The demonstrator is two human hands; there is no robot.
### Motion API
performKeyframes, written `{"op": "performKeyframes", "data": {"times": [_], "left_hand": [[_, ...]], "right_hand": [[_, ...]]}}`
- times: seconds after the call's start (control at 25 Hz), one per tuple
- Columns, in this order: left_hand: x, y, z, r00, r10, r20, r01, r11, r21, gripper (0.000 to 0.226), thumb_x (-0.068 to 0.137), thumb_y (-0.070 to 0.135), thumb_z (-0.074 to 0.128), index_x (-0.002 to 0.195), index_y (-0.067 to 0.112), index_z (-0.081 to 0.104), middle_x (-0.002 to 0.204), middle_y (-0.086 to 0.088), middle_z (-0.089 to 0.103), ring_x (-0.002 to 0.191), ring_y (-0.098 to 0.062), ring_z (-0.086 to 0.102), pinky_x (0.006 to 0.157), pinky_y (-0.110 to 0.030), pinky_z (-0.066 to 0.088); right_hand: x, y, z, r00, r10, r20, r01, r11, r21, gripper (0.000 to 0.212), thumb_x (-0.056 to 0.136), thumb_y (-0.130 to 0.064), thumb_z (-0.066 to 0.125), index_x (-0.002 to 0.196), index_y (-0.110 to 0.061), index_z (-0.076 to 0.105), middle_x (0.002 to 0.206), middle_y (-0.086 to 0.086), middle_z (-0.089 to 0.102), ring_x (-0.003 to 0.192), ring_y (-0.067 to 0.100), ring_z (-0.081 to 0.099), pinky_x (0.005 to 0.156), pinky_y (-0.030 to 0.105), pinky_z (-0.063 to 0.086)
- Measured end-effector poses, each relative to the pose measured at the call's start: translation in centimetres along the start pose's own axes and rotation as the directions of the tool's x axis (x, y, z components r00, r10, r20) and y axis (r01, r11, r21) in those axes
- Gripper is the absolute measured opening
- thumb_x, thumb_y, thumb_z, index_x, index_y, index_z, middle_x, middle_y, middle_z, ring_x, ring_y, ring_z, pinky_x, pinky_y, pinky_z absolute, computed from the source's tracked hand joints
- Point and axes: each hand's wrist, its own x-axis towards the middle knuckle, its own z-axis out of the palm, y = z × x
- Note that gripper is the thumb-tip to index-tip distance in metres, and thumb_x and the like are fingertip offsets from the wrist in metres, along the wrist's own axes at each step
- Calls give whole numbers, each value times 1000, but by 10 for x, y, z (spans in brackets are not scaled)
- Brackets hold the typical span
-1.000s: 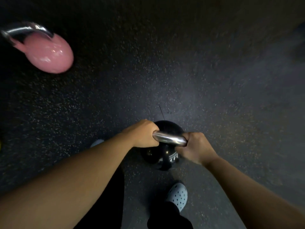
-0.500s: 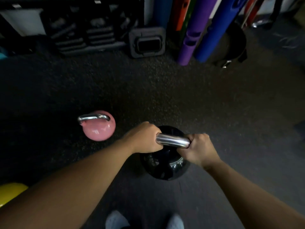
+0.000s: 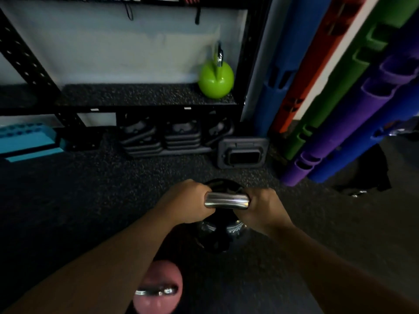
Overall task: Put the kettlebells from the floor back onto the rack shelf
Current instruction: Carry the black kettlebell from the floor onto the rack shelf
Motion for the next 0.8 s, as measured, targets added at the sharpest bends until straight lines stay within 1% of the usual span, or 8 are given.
{"op": "performKeyframes", "data": {"times": [0.2, 0.28, 0.36, 0.44, 0.56, 0.68, 0.76, 0.8], "left_hand": [[75, -89, -82, 997, 1, -72, -1, 1000, 3, 33, 80, 36, 63, 57, 30, 41, 57, 11, 51, 53, -13, 55, 46, -26, 31], [100, -123, -117, 990, -26, -135, 28, 1000, 10, 39, 81, 34, 65, 56, 31, 36, 56, 12, 46, 52, -13, 50, 44, -25, 26], [132, -160, -149, 981, -48, -186, 52, 998, 18, 39, 81, 34, 65, 56, 31, 36, 56, 11, 46, 54, -15, 52, 45, -28, 28], [169, -194, -174, 974, -57, -217, 67, 997, 38, 32, 83, 34, 65, 61, 30, 42, 59, 11, 50, 57, -14, 57, 49, -28, 35], [229, -235, -198, 964, -67, -259, 94, 991, 92, 8, 85, 34, 65, 81, 28, 62, 69, 12, 57, 61, -12, 58, 53, -26, 43], [298, -274, -209, 941, -117, -319, 158, 982, 106, 11, 85, 30, 68, 93, 23, 66, 72, 10, 59, 60, -10, 57, 50, -20, 37], [344, -299, -216, 932, -101, -347, 158, 978, 139, 12, 86, 25, 69, 96, 19, 67, 75, 7, 61, 59, -9, 55, 48, -15, 34], [362, -308, -218, 930, -96, -356, 159, 975, 153, 12, 86, 23, 69, 97, 17, 67, 77, 4, 63, 60, -11, 54, 49, -16, 34]], "right_hand": [[149, -46, 20, 999, -43, -33, 41, 998, -48, 19, 69, -39, 57, 61, -21, 59, 55, -6, 60, 54, 19, 62, 50, 21, 36], [206, -69, 27, 998, -52, -18, 52, 998, -24, 20, 69, -43, 53, 61, -25, 56, 55, -6, 59, 55, 19, 62, 49, 25, 40], [266, -85, 36, 997, -77, -28, 77, 997, -8, 15, 69, -43, 53, 68, -28, 57, 59, -1, 65, 58, 19, 65, 50, 28, 46], [324, -93, 50, 990, -128, -64, 129, 992, 9, 17, 68, -43, 55, 82, -34, 58, 62, 0, 69, 61, 15, 65, 52, 23, 44], [408, -81, 71, 973, -186, -137, 188, 982, 0, 16, 68, -37, 63, 78, -24, 63, 62, 4, 69, 63, 16, 63, 54, 17, 35], [499, -61, 94, 968, -200, -151, 199, 980, -18, 13, 66, -32, 66, 72, -20, 64, 59, 5, 68, 65, 19, 61, 53, 12, 29], [551, -52, 104, 955, -237, -181, 240, 971, -4, 22, 65, -28, 66, 86, -28, 60, 63, 2, 70, 79, 14, 59, 56, 8, 30], [570, -49, 108, 946, -260, -194, 265, 964, -2, 31, 65, -26, 66, 93, -35, 56, 73, -5, 71, 85, 9, 57, 57, 5, 30]]}}
